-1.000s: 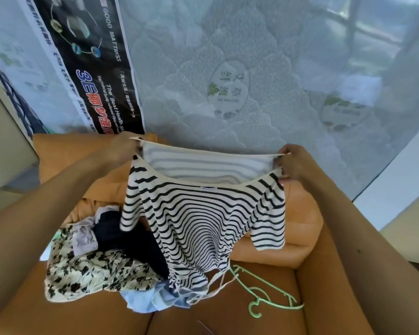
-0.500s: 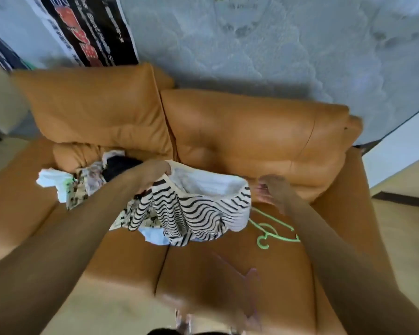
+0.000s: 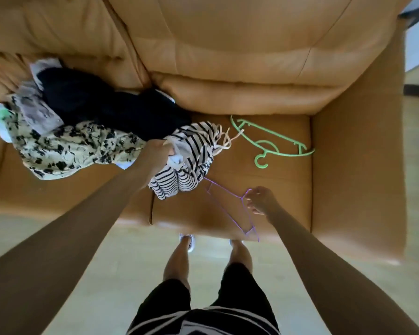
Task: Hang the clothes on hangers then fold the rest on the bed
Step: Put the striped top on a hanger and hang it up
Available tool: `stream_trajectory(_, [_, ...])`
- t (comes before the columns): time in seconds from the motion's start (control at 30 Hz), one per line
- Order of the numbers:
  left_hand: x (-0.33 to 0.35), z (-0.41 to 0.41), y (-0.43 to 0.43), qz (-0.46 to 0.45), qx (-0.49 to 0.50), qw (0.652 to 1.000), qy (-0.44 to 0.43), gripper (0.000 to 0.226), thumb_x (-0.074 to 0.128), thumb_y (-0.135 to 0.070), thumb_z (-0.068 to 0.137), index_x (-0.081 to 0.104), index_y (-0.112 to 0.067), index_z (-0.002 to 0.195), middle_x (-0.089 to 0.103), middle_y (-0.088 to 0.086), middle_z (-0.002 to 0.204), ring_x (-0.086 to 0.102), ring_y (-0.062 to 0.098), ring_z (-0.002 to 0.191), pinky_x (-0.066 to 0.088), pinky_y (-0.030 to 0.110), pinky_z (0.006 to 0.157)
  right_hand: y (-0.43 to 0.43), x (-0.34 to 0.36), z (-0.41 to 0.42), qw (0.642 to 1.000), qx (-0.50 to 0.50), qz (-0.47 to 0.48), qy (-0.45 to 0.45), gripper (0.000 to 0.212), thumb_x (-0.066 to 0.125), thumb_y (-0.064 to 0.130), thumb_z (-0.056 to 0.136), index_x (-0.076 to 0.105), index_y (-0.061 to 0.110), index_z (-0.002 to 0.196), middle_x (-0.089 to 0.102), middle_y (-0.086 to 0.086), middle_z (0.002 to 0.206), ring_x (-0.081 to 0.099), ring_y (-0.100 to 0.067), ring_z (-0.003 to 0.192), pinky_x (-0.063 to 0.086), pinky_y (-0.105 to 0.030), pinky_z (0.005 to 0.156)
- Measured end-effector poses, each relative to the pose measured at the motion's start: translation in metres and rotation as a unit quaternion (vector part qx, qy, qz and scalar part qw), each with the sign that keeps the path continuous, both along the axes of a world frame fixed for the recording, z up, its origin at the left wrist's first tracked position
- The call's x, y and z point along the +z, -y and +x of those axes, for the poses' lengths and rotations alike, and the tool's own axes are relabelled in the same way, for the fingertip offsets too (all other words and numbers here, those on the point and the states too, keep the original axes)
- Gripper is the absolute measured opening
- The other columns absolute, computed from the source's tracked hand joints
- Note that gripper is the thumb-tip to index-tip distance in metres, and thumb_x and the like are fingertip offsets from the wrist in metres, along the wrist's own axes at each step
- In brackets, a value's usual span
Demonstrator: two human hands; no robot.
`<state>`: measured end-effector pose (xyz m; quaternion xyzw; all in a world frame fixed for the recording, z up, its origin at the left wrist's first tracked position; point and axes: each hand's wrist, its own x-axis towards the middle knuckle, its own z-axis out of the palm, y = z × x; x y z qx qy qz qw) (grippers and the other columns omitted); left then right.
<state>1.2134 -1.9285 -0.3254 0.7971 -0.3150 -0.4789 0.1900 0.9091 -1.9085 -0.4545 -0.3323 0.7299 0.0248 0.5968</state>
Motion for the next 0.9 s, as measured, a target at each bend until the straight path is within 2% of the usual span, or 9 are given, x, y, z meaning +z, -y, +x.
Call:
stream_trajectory(0.07, [-0.013,-0.010,0.001,0.005,-0.013,1.000,-0.006,0.015,0.052,-0.015,0.088,0.050,-0.007,0.075,0.038,0.011,0.070,0.034,0.019,0.063,0.025,0.031,0.060,-0.005,-0.023,-0.006,1.000,0.004,0.000,-0.006,0.025,0.069,0.011,0.080,0.048,0.021,0.070,0.052,-0.003,0.060,0.050,-0.018,0.049,0.035,-0.023,0.052])
stream_trajectory(0.13, [-0.028,-0.022,0.002,0.007,-0.022,1.000,-0.020,0.009,0.051,-0.018,0.086,0.053,-0.010,0.081,0.035,0.010,0.071,0.029,0.020,0.064,0.021,0.032,0.059,-0.006,-0.045,-0.010,1.000,-0.001,0.002,-0.023,0.028,0.068,0.009,0.079,0.047,0.022,0.068,0.051,-0.002,0.059,0.051,-0.019,0.051,0.035,-0.025,0.053])
stream_trajectory(0.27, [-0.062,-0.042,0.010,0.009,-0.034,0.999,-0.026,0.011,0.051,-0.011,0.089,0.051,-0.012,0.079,0.023,0.006,0.061,0.021,0.014,0.048,0.015,0.028,0.050,-0.007,-0.091,-0.011,0.998,0.016,0.019,-0.056,0.020,0.070,0.026,0.060,0.053,0.021,0.070,0.059,-0.006,0.071,0.057,-0.026,0.074,0.045,-0.037,0.069])
stream_trajectory(0.37, [-0.085,-0.052,0.012,0.021,-0.048,0.998,-0.020,0.017,0.048,-0.005,0.092,0.048,-0.010,0.076,0.021,-0.011,0.044,0.015,0.006,0.035,0.012,0.021,0.038,-0.008,-0.123,-0.007,0.994,0.057,0.041,-0.083,0.021,0.075,0.019,0.081,0.064,0.011,0.097,0.062,-0.010,0.098,0.062,-0.029,0.096,0.050,-0.036,0.085])
stream_trajectory(0.43, [-0.099,-0.057,0.012,0.014,-0.047,0.998,-0.027,0.018,0.048,-0.003,0.092,0.046,-0.007,0.074,0.018,-0.015,0.038,0.015,0.006,0.034,0.011,0.019,0.039,-0.009,-0.151,-0.006,0.991,0.066,0.053,-0.099,0.034,0.074,0.019,0.086,0.063,0.007,0.115,0.065,-0.012,0.111,0.063,-0.030,0.106,0.048,-0.034,0.085])
stream_trajectory(0.57, [-0.117,-0.066,0.009,0.022,-0.048,0.998,-0.038,0.018,0.048,-0.001,0.091,0.052,0.007,0.076,0.018,-0.015,0.040,0.015,0.005,0.035,0.012,0.019,0.038,-0.008,-0.191,-0.002,0.989,0.075,0.050,-0.119,0.032,0.078,0.023,0.080,0.056,0.010,0.099,0.070,-0.019,0.107,0.068,-0.032,0.093,0.045,-0.031,0.069])
stream_trajectory(0.73, [-0.139,-0.079,0.004,0.034,-0.055,0.996,-0.064,0.032,0.046,0.001,0.091,0.033,-0.014,0.067,0.017,-0.015,0.042,0.015,0.005,0.037,0.013,0.019,0.039,-0.031,-0.228,-0.006,0.972,0.136,0.018,-0.192,0.050,0.081,0.038,0.076,0.042,0.025,0.105,0.066,-0.004,0.098,0.067,-0.029,0.091,0.055,-0.039,0.078])
stream_trajectory(0.83, [-0.148,-0.083,-0.003,0.033,-0.067,0.995,-0.064,0.037,0.046,0.002,0.090,0.027,-0.017,0.064,0.017,-0.014,0.045,0.016,0.005,0.039,0.014,0.019,0.042,-0.044,-0.239,-0.005,0.941,0.213,-0.070,-0.253,0.037,0.067,0.050,0.090,0.044,0.024,0.102,0.060,-0.002,0.107,0.062,-0.029,0.100,0.053,-0.041,0.079])
stream_trajectory(0.9, [-0.148,-0.083,-0.008,0.032,-0.071,0.995,-0.068,0.036,0.047,0.001,0.091,0.029,-0.015,0.064,0.017,-0.014,0.045,0.017,0.005,0.039,0.015,0.018,0.042,-0.047,-0.245,-0.005,0.924,0.255,-0.114,-0.261,0.023,0.063,0.040,0.095,0.053,0.021,0.103,0.052,-0.003,0.116,0.061,-0.032,0.100,0.050,-0.039,0.076])
